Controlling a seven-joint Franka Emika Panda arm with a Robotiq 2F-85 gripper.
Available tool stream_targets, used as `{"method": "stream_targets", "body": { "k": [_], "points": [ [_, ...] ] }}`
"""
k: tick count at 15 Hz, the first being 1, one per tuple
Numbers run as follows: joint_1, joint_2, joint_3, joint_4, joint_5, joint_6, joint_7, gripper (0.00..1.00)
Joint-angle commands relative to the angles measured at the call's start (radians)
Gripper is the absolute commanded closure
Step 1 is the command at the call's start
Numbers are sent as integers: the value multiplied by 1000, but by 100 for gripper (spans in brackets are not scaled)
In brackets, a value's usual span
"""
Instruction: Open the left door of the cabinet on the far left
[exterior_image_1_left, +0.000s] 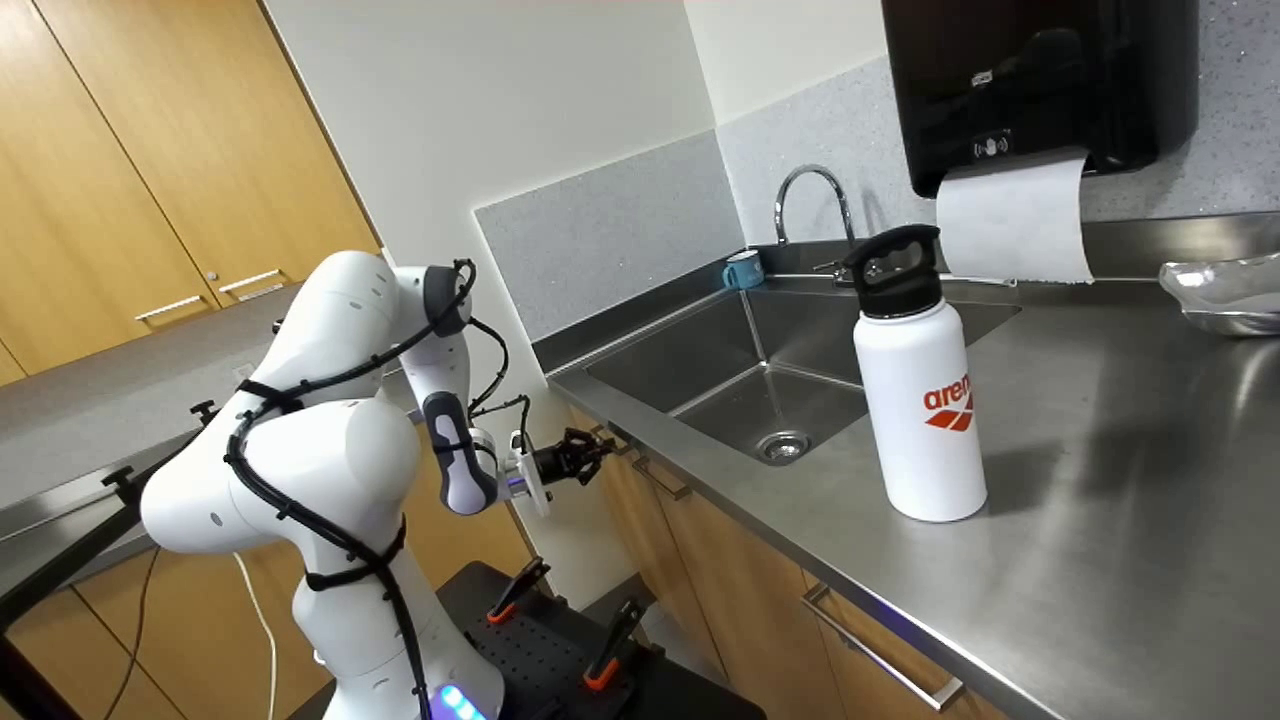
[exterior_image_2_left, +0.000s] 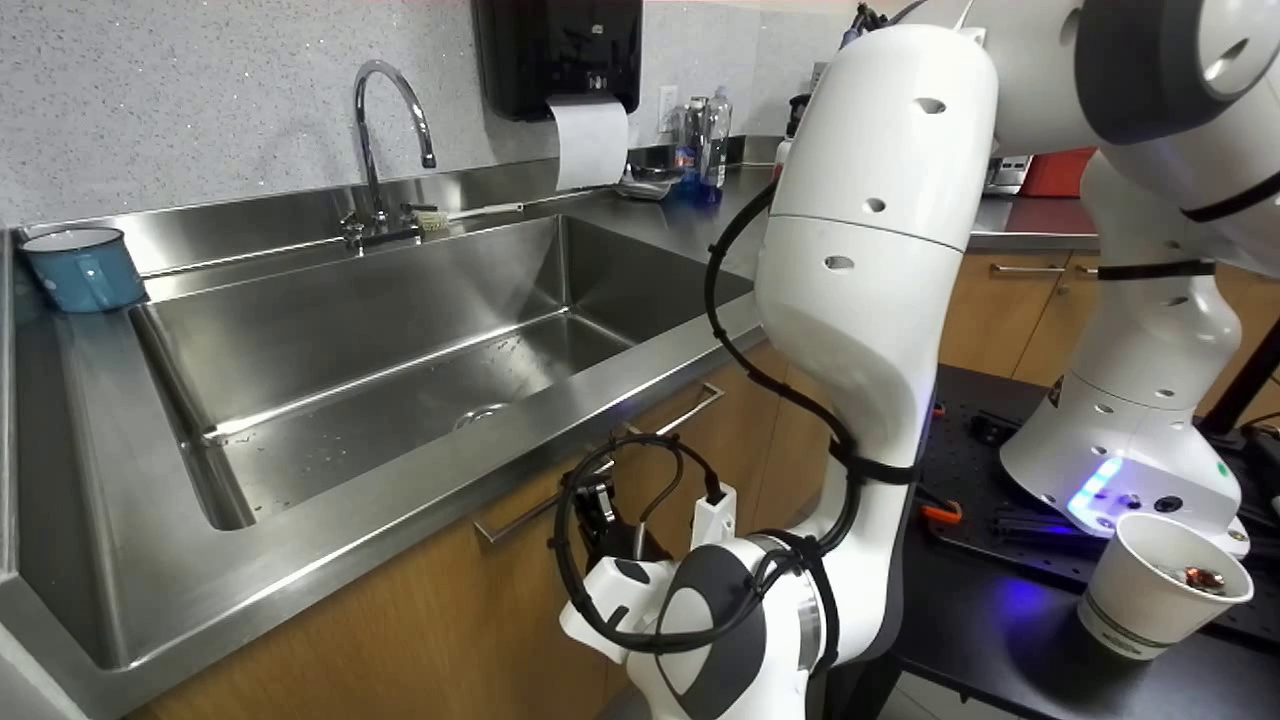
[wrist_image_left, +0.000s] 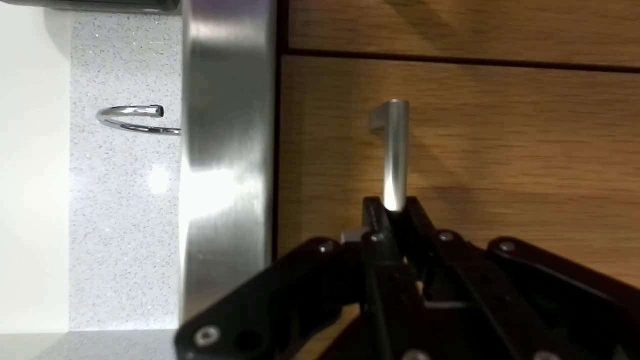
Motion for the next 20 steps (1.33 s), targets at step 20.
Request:
{"method": "stream_targets", "body": {
  "k": [20],
  "points": [
    [280,124,104,374,269,-77,-99,97]
  ]
}}
